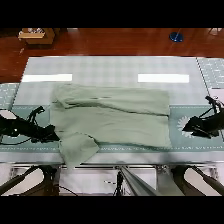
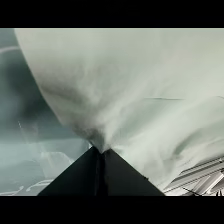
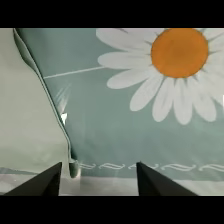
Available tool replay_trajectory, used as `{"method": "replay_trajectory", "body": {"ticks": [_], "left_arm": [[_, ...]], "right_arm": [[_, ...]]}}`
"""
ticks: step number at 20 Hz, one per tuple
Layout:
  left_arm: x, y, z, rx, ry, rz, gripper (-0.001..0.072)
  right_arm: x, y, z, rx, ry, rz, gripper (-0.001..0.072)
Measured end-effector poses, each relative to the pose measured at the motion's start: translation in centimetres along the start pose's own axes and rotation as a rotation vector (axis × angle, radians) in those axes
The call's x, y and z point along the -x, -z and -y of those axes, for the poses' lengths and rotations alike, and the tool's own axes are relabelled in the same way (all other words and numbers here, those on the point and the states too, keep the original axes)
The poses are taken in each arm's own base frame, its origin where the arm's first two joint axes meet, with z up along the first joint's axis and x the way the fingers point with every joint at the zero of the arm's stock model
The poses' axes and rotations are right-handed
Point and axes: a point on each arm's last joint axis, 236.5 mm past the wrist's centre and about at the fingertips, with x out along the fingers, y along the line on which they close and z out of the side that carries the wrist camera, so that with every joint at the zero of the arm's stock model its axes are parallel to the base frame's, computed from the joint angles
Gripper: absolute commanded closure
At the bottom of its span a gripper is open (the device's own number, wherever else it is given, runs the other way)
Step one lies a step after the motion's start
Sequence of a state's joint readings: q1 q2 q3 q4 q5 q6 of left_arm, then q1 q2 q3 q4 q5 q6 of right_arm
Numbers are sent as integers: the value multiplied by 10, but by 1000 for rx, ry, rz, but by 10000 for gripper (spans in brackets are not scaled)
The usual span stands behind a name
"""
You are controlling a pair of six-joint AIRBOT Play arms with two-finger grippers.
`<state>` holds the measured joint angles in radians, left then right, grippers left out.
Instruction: Fold the shirts.
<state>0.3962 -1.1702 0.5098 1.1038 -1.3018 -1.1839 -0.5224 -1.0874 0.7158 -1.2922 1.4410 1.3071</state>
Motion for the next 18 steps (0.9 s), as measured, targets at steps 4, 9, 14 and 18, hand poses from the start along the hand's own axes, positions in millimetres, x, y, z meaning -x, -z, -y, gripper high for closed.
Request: {"method": "replay_trajectory", "body": {"ticks": [4, 9, 14, 18], "left_arm": [[2, -2, 7, -1, 36, 14, 686], [2, -4, 11, -4, 58, 22, 686], [2, -5, 13, -8, 65, 24, 686], [3, -7, 20, -16, 96, 37, 686]], "right_arm": [[-29, 17, -11, -41, -102, -33, 158], [-57, 38, -27, -82, -201, -75, 188], [-74, 44, -48, -123, -288, -69, 507], [-78, 45, -62, -113, -320, -72, 677]]}}
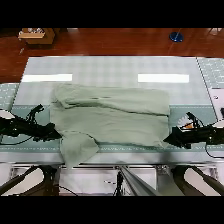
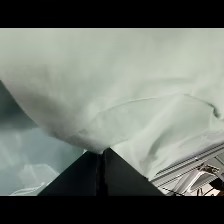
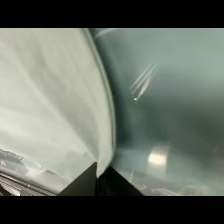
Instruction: Fold the shirts.
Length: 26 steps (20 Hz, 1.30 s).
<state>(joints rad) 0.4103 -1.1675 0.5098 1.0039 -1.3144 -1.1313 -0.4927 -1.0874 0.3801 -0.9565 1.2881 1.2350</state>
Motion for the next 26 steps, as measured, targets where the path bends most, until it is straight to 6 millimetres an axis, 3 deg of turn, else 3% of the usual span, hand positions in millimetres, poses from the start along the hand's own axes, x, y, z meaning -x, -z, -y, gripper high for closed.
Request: {"method": "replay_trajectory", "body": {"ticks": [3, 6, 11, 15, 17, 20, 23, 26], "left_arm": [[3, -3, 16, -19, 62, 9, 686], [20, -15, 49, -72, 166, 61, 687], [79, -53, 109, -204, 278, 248, 687], [126, -84, 144, -276, 325, 410, 688], [142, -98, 152, -290, 323, 476, 688], [154, -121, 152, -271, 319, 547, 688], [148, -142, 140, -215, 323, 552, 687], [133, -162, 124, -155, 328, 525, 687]], "right_arm": [[4, 1, -16, 44, -50, -12, 677], [23, -11, -46, 111, -121, 16, 677], [91, -59, -111, 266, -201, 237, 678], [142, -91, -146, 328, -204, 417, 678], [154, -104, -155, 341, -198, 483, 678], [153, -124, -170, 360, -186, 545, 678], [144, -154, -179, 358, -168, 618, 678], [134, -184, -175, 317, -147, 670, 678]]}}
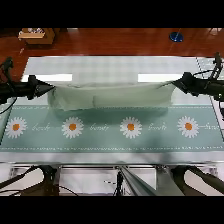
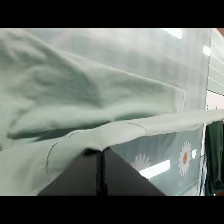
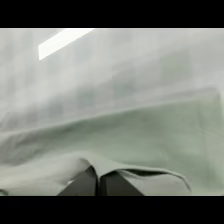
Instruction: Fold the shirts.
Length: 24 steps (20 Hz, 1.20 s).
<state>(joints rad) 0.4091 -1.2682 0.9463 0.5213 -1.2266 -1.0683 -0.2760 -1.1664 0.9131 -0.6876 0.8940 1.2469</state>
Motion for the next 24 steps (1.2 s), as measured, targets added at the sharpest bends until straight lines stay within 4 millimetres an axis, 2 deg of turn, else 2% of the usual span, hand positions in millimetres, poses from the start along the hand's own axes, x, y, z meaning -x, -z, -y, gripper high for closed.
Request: {"method": "replay_trajectory", "body": {"ticks": [3, 7, 10, 13, 14, 15, 16, 17, 18, 19, 21, 23, 24], "left_arm": [[-14, -10, -20, 45, -8, -16, 687], [-32, -19, -37, 61, -6, -52, 687], [-50, -25, -47, 66, -6, -79, 686], [-67, -27, -65, 86, -22, -93, 678], [-72, -28, -71, 94, -33, -88, 631], [-75, -30, -77, 101, -42, -83, 523], [-77, -35, -82, 104, -54, -67, 372], [-78, -40, -86, 103, -63, -53, 175], [-75, -46, -87, 95, -66, -37, 103], [-70, -57, -87, 84, -70, -13, 115], [-53, -79, -85, 60, -65, 32, 130], [-30, -98, -78, 36, -52, 68, 132], [-18, -106, -74, 29, -47, 86, 133]], "right_arm": [[-22, -2, 20, -31, 38, -2, 678], [-42, -4, 44, -50, 85, 5, 678], [-56, -5, 56, -53, 114, 14, 678], [-73, 5, 63, -42, 137, -9, 677], [-79, 8, 65, -31, 147, -17, 676], [-83, 9, 66, -22, 155, -15, 670], [-86, 7, 67, -14, 162, -4, 583], [-87, 3, 67, -8, 169, 14, 459], [-84, -4, 67, 1, 175, 44, 375], [-79, -14, 66, 7, 181, 80, 327], [-59, -36, 63, 26, 185, 147, 325], [-28, -59, 61, 69, 200, 202, 323], [-11, -67, 61, 102, 216, 215, 252]]}}
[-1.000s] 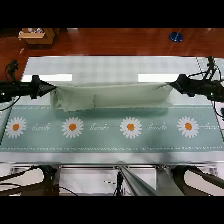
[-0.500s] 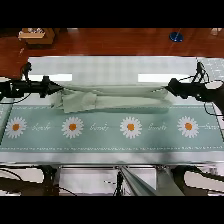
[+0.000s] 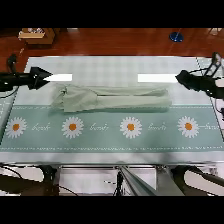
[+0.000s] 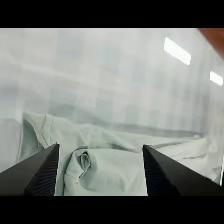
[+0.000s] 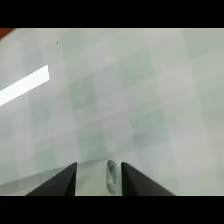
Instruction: Fold the shirts.
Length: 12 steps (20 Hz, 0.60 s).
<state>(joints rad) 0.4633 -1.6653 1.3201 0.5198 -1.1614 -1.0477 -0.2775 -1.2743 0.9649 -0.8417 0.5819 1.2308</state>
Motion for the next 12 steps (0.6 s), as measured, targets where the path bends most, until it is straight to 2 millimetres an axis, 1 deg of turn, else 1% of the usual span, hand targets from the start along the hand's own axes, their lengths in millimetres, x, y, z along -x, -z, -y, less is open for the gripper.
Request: {"method": "replay_trajectory", "body": {"ticks": [1, 2, 4, 6, 7, 9, 12], "left_arm": [[10, -6, 5, -5, 5, 14, 170], [19, -11, 9, -11, 7, 28, 224], [30, -13, 23, -34, 20, 28, 224], [35, -10, 35, -52, 33, 18, 222], [36, -7, 41, -62, 42, 5, 203], [35, 2, 52, -81, 60, -28, 204], [31, 13, 64, -114, 83, -70, 204]], "right_arm": [[12, -6, 7, 34, 21, -3, 178], [23, -6, 17, 63, 48, -30, 162], [39, 5, 41, 101, 106, -121, 162], [45, 28, 64, 95, 133, -239, 163], [45, 40, 70, 78, 125, -292, 162], [37, 62, 73, 5, 72, -384, 162], [17, 86, 64, -127, -35, -474, 162]]}}
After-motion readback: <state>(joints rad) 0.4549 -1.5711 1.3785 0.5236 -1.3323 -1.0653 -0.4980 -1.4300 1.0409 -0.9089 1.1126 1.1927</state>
